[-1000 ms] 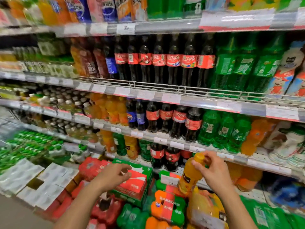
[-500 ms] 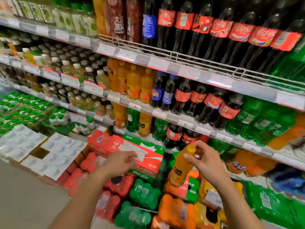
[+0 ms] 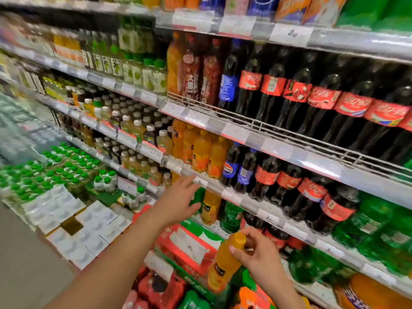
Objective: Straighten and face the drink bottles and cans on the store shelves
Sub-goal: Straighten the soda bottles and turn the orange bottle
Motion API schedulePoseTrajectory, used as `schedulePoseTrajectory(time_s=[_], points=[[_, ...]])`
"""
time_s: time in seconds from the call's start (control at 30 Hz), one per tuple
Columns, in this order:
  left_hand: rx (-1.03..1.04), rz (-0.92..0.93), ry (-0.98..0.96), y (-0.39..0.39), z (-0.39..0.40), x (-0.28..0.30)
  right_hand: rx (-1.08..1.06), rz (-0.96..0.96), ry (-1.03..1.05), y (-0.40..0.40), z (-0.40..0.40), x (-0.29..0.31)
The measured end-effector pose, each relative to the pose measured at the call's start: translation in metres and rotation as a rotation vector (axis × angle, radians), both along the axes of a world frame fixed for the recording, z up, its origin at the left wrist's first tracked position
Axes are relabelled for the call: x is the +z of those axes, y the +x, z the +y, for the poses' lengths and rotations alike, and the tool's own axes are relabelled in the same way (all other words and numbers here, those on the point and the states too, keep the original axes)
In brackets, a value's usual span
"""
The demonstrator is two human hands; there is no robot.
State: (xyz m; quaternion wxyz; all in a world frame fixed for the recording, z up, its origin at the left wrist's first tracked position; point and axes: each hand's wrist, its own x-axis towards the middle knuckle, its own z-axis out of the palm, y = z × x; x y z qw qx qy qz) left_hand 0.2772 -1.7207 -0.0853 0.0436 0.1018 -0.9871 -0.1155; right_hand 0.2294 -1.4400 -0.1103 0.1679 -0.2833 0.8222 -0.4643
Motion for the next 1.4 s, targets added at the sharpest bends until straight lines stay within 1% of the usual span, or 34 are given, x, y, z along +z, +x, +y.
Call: schedulePoseTrajectory(time_s=[0.17,0.23,0.3,0.37,0.47,0.57,0.6,0.7,0.8,0.87,1.0,1.1,1.23,1.3,1.4], points=[[0.032,-0.053,-0.099,-0.059,-0.055,0.010,-0.074,-0.008,-0.016,-0.010,-0.014,0.006],[0.051,-0.073,-0.088,-0.078,-0.088,0.007,-0.104,-0.001,-0.015,-0.015,-0.025,0.011],[0.091,-0.045,-0.048,-0.096,-0.123,0.004,-0.151,0.026,-0.015,-0.018,-0.041,0.016],[0.135,0.013,0.024,-0.117,-0.159,0.005,-0.212,0.035,-0.009,-0.020,-0.058,0.019],[0.216,0.115,0.217,-0.153,-0.212,0.008,-0.289,0.049,0.003,-0.024,-0.082,0.022],[0.236,0.215,0.345,-0.181,-0.236,0.013,-0.335,0.058,0.004,-0.025,-0.101,0.023],[0.237,0.227,0.380,-0.187,-0.237,0.017,-0.353,0.048,-0.006,-0.025,-0.106,0.021],[0.306,0.176,0.465,-0.206,-0.245,0.012,-0.387,0.027,-0.002,-0.024,-0.123,0.020],[0.338,0.222,0.661,-0.219,-0.257,-0.001,-0.417,0.030,0.045,-0.020,-0.133,0.018],[0.338,0.254,0.709,-0.230,-0.270,-0.014,-0.427,0.013,0.066,-0.020,-0.139,0.017],[0.309,0.306,0.706,-0.218,-0.269,-0.003,-0.442,0.021,0.087,-0.026,-0.155,0.019],[0.247,0.396,0.709,-0.199,-0.272,-0.010,-0.438,0.050,0.072,-0.034,-0.174,0.019],[0.229,0.511,0.809,-0.153,-0.279,-0.026,-0.404,0.081,0.038,-0.047,-0.205,0.019],[0.238,0.550,0.859,-0.131,-0.286,-0.024,-0.383,0.104,0.005,-0.054,-0.224,0.020],[0.232,0.605,0.880,-0.100,-0.295,-0.012,-0.355,0.155,-0.034,-0.067,-0.257,0.025]])
